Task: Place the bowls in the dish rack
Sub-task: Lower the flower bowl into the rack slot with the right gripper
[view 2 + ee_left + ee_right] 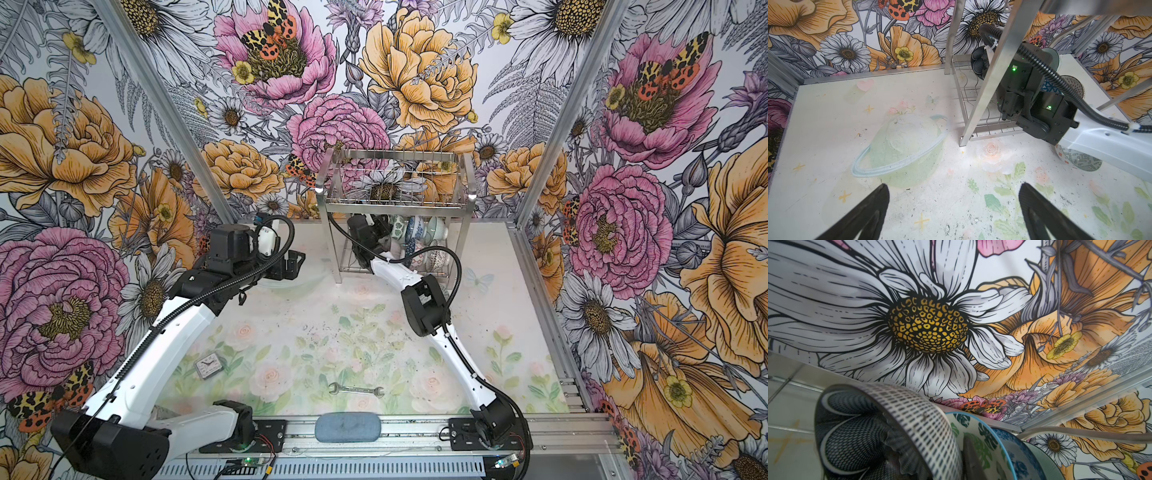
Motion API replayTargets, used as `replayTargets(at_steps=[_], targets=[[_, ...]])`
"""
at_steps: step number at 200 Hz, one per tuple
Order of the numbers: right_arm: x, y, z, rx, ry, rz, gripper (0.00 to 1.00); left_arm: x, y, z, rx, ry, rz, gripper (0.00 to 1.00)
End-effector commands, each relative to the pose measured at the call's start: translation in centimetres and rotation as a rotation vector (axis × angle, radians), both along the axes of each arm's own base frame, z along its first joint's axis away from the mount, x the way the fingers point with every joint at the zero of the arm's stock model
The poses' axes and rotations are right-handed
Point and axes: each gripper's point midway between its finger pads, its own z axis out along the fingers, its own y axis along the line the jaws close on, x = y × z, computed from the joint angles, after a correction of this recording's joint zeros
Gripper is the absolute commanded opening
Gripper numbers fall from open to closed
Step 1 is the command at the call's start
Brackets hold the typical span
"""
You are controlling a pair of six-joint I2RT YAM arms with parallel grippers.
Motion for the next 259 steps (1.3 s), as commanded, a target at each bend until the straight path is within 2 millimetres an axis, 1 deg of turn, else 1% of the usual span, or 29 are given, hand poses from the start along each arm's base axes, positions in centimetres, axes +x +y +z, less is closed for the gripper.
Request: replayTargets(at_steps=[1,39,63,108,200,259], targets=[[0.4,1.2,0.4,0.054,-0.014,0.05,0.0,-0.1,0.0,0.9,-0.017,-0.035,-0.01,0.99],[0.3,1.9,-0.1,0.059,0.009,0.082,0.0,0.0,0.0,0.9,-0.019,-0.036,-0.009,0.99],[0.3,2.4,-0.1,0.061,0.017,0.106,0.05,0.0,0.0,0.8,-0.021,-0.034,-0.011,0.99],[0.1,3.3,0.0,0.066,0.018,0.131,0.07,0.0,0.1,0.9,-0.026,-0.034,-0.008,0.99],[-0.4,4.7,-0.2,0.059,0.031,0.174,0.19,0.0,0.2,1.0,-0.032,-0.037,-0.006,0.99],[-0.6,5.1,-0.3,0.054,0.042,0.182,0.27,-0.1,0.3,1.1,-0.031,-0.04,-0.005,0.99]])
